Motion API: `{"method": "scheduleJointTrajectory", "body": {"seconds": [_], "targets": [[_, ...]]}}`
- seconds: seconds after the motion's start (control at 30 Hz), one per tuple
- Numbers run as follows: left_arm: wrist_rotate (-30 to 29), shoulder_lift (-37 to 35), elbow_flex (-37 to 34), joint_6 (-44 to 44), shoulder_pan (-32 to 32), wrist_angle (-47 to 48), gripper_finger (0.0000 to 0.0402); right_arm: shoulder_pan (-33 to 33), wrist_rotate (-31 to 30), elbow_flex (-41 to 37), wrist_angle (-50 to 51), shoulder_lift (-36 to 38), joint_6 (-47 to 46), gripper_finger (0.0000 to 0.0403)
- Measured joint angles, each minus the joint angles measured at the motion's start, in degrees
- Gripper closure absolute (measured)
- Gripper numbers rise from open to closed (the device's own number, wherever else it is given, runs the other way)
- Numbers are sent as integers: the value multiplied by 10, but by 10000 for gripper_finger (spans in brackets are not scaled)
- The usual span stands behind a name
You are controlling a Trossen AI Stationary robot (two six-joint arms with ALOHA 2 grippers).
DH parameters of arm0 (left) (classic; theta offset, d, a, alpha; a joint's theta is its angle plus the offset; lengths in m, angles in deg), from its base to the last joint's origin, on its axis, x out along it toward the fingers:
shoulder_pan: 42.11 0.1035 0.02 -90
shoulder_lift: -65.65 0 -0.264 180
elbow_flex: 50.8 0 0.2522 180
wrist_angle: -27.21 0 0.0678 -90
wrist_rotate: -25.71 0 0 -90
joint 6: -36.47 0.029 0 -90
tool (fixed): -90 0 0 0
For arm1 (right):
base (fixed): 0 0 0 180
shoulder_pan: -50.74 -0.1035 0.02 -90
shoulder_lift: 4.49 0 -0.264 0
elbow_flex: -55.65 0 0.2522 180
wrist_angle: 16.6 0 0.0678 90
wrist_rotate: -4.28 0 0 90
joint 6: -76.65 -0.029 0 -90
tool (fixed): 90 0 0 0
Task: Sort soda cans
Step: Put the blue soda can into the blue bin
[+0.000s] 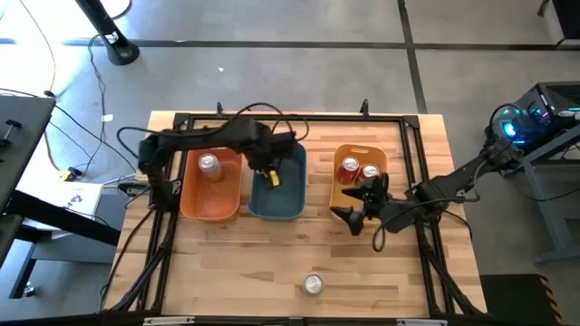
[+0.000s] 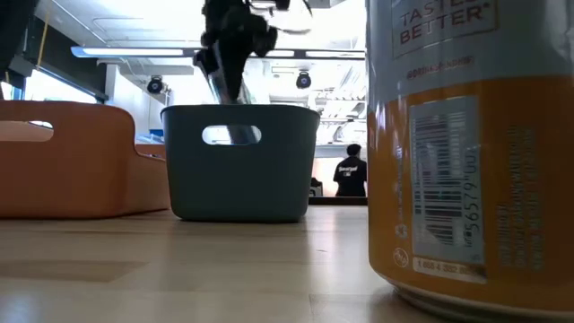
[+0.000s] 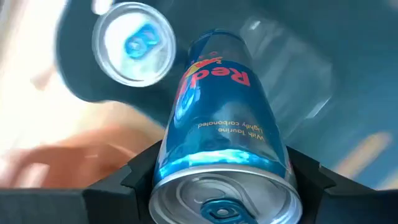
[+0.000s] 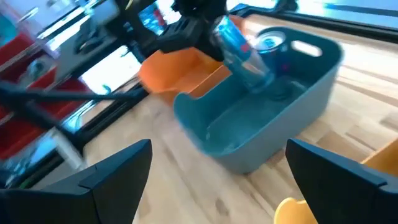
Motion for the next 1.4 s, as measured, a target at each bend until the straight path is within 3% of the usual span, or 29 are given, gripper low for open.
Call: {"method": "scheduleJointTrajectory", "body": {"seconds": [0.2,0.33,0.7,0.93,1.4], "targets": [[-5,50,48,191,27,81,187,30,-21,0,-15,-19,-63,38],[-10,72,50,240,38,83,187,47,-23,0,-36,-21,-68,38],[4,114,50,246,39,83,186,70,-17,0,-52,-22,-42,38],[3,113,50,234,39,67,125,70,-15,0,-51,-22,-31,38],[43,108,53,185,36,74,123,68,1,0,-51,-22,-14,38]]}}
